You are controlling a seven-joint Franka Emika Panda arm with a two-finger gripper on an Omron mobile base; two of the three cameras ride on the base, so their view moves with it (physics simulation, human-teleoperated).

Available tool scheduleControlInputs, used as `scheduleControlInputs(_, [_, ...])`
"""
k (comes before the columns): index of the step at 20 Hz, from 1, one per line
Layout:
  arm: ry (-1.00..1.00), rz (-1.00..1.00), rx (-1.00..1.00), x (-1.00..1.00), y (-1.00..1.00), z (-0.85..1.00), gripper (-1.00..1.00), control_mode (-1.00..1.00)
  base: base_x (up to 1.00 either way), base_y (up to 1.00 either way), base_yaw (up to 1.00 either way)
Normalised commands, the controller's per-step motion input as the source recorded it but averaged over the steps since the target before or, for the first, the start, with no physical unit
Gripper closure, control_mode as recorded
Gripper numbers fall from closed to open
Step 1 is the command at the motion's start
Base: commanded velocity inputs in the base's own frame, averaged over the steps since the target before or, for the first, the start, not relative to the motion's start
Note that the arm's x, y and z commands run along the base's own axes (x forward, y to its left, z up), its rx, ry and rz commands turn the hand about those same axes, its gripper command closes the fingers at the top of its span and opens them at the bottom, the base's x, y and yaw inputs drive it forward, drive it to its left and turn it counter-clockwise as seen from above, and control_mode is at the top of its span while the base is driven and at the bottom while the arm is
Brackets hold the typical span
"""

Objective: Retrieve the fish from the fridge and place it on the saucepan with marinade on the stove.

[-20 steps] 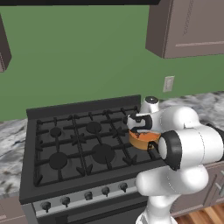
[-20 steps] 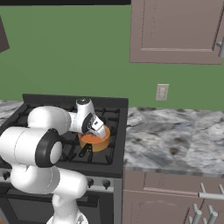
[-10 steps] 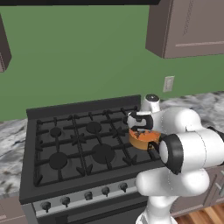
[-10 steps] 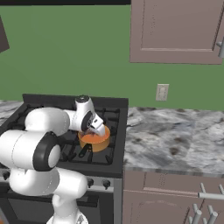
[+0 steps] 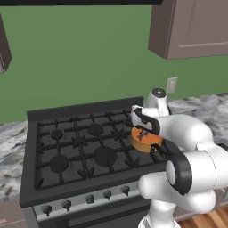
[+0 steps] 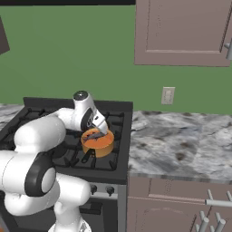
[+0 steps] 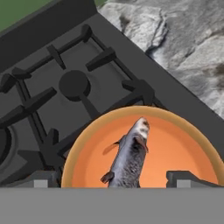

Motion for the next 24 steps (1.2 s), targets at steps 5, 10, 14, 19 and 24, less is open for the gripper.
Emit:
scheduleControlInputs(5, [-0.02,0.00,0.00,0.10,-0.02,0.00,-1.00,-1.00,0.00,0.00,0.00])
scheduleControlInputs(10, [0.05,0.00,0.00,0.07,-0.01,-0.10,-1.00,-1.00,0.00,0.00,0.00])
scheduleControlInputs(14, [0.06,0.00,0.00,0.00,-0.01,-0.11,-1.00,-1.00,0.00,0.00,0.00])
scheduleControlInputs(19, [0.06,0.00,0.00,0.00,-0.02,-0.16,-1.00,-1.00,0.00,0.00,0.00])
scheduleControlInputs(24, [-0.08,0.00,0.02,-0.47,-0.02,0.28,-1.00,-1.00,0.00,0.00,0.00])
